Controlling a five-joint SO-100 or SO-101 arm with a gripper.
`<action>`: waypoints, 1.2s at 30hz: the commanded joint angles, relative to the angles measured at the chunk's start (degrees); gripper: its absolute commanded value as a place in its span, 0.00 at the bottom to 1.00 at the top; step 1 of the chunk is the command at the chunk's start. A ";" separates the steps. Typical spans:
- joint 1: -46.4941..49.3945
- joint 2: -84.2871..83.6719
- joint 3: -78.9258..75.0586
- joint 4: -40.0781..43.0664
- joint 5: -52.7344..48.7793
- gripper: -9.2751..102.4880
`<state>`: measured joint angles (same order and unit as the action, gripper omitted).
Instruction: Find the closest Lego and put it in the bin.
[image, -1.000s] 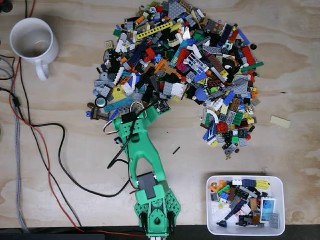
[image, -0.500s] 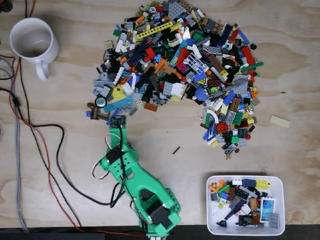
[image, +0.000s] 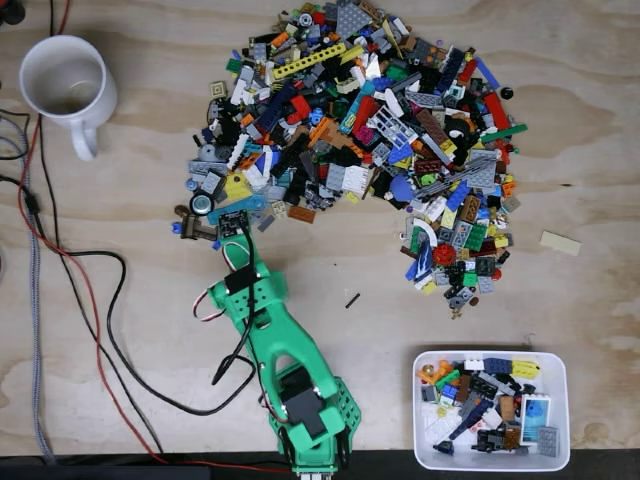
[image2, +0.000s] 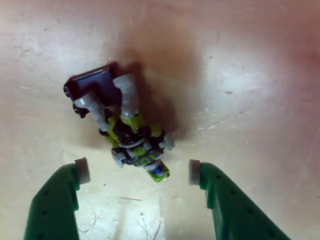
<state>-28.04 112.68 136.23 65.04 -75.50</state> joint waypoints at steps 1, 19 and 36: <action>3.43 -0.53 -4.04 -1.05 -4.04 0.34; -4.31 -5.54 1.05 -9.84 -3.34 0.31; -2.02 -4.22 -0.62 -9.14 -2.46 0.18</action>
<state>-31.90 106.00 137.46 54.93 -78.66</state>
